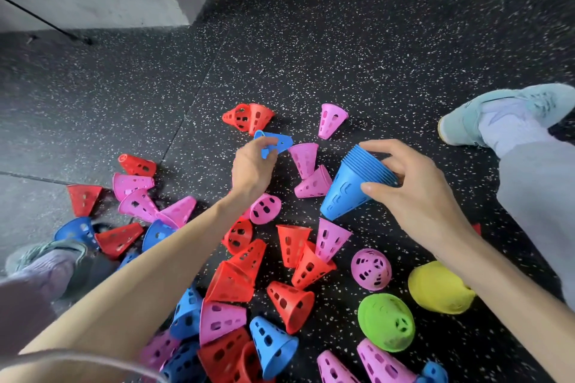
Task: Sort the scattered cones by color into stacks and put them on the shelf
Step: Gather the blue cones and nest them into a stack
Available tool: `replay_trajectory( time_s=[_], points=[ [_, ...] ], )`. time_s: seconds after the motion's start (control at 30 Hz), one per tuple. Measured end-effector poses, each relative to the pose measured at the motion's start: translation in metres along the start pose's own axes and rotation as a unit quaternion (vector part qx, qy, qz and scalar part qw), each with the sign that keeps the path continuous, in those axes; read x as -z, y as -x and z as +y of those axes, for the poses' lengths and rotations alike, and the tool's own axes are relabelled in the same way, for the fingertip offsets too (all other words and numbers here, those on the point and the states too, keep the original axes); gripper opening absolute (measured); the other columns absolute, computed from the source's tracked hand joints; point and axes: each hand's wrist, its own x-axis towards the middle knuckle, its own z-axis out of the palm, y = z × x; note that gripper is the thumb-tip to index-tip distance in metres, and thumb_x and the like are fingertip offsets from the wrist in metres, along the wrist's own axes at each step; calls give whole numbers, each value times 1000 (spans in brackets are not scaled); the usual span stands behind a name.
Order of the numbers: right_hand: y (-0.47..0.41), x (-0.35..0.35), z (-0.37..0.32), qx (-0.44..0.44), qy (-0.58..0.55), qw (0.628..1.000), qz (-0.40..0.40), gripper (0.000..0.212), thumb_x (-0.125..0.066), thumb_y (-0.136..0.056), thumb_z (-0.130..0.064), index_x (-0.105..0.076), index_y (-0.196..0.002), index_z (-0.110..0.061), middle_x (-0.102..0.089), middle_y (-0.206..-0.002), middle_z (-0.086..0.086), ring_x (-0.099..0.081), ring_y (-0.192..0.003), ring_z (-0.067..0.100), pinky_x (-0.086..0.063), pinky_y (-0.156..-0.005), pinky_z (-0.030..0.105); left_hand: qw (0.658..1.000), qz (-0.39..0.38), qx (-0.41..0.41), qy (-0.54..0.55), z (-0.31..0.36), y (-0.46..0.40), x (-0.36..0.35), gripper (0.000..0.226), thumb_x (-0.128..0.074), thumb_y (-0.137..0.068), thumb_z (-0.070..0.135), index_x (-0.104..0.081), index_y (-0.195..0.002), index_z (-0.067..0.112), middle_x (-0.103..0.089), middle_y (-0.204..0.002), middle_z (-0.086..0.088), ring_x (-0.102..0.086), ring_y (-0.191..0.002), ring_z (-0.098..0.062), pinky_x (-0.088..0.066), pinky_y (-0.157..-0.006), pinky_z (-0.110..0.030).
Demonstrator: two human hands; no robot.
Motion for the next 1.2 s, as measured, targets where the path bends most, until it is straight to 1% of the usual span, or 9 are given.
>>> replay_trajectory(
  time_s=[0.07, 0.17, 0.3, 0.43, 0.6, 0.77, 0.93, 1.03, 1.2],
  points=[
    [1, -1, -5, 5, 0, 1000, 1, 54, -70, -87, -1, -63, -127, -37, -63, -105, -27, -60, -110, 1, -33, -77, -6, 999, 26, -35, 0, -1, 11, 19, 25, -62, -98, 12, -77, -108, 29, -77, -108, 9, -68, -68, -10, -56, -77, -29],
    [4, -1, -16, 16, 1, 1000, 1, 53, -70, -88, -3, -62, -127, -37, -67, -109, -21, -61, -110, 1, -37, -79, -2, 994, 41, -92, 38, 6, 33, 50, 25, -63, -97, 7, -75, -96, 29, -76, -99, 14, -68, -74, -2, -56, -74, -27],
    [8, -4, -30, 48, -15, 998, 49, 50, -71, -87, -5, -62, -125, -36, -71, -104, -13, -65, -93, -2, -44, -78, 7, 985, -42, -158, 55, 14, 70, 80, 22, -67, -96, 13, -63, -109, 30, -71, -89, 21, -61, -73, 6, -45, -69, -18],
    [14, -5, -39, 72, -38, 993, 89, 50, -71, -87, -4, -60, -127, -32, -68, -116, -13, -63, -108, 3, -51, -97, 25, 963, -81, -257, 22, 20, 108, 101, 21, -67, -95, 10, -74, -112, 22, -62, -91, 34, -55, -83, 18, -35, -77, -4],
    [20, -9, -40, 88, -52, 992, 80, 50, -71, -85, -6, -61, -128, -28, -72, -108, -8, -66, -92, 1, -56, -90, 36, 957, -69, -278, 35, 16, 146, 116, 8, -70, -96, 24, -75, -101, 22, -65, -90, 12, -48, -82, 2, -35, -78, -12],
    [21, -14, -37, 93, -60, 993, 29, 51, -73, -82, -9, -64, -129, -25, -76, -100, -3, -71, -90, 12, -57, -92, 46, 959, -65, -269, 57, 28, 154, 109, 8, -71, -95, 26, -72, -96, 19, -58, -89, 16, -46, -83, -5, -38, -79, -20],
    [28, -28, -29, 108, -64, 991, -40, 51, -75, -84, -4, -65, -130, -23, -76, -106, 0, -72, -97, 19, -57, -90, 35, 955, -48, -287, 61, 35, 157, 95, 5, -70, -95, 28, -71, -94, 22, -62, -95, 4, -51, -89, -19, -45, -84, -34],
    [29, -34, -27, 110, -71, 989, -66, 51, -75, -84, -5, -66, -130, -25, -74, -115, -2, -71, -104, 11, -56, -93, 30, 955, -38, -281, 84, 41, 159, 88, 9, -71, -95, 25, -73, -97, 17, -58, -106, -3, -54, -99, -18, -46, -86, -30],
    [30, -39, -25, 87, -115, 985, -94, 50, -74, -86, 0, -65, -130, -21, -78, -100, 0, -72, -88, 7, -58, -84, 27, 961, -16, -245, 126, 46, 169, 79, 13, -67, -98, 25, -70, -103, 13, -51, -122, -4, -56, -108, -20, -49, -86, -30]
  ],
)
